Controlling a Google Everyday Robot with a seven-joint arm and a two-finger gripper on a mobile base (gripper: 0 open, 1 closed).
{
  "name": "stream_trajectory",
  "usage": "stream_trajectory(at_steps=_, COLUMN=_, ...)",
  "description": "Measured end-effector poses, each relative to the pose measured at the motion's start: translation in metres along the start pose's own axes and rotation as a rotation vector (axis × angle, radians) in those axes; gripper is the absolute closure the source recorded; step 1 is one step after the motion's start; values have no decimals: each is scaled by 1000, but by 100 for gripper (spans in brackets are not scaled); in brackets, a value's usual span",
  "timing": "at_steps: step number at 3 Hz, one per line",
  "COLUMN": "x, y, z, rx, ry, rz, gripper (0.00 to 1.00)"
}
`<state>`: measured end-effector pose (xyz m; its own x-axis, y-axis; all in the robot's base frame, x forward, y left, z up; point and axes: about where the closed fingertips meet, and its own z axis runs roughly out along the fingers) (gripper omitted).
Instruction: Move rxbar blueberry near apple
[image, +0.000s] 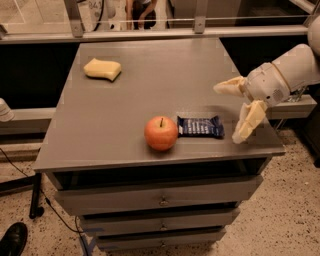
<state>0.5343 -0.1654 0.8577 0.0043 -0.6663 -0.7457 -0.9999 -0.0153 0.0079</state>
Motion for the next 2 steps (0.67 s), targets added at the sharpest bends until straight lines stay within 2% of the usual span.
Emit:
stream_trajectory(at_steps=1, x=16, y=-12, z=-59, rx=175, ry=-13, rz=42, gripper=0)
stream_trajectory(at_steps=2, x=16, y=-14, z=-66, rx=195, ry=-14, rz=41, gripper=0)
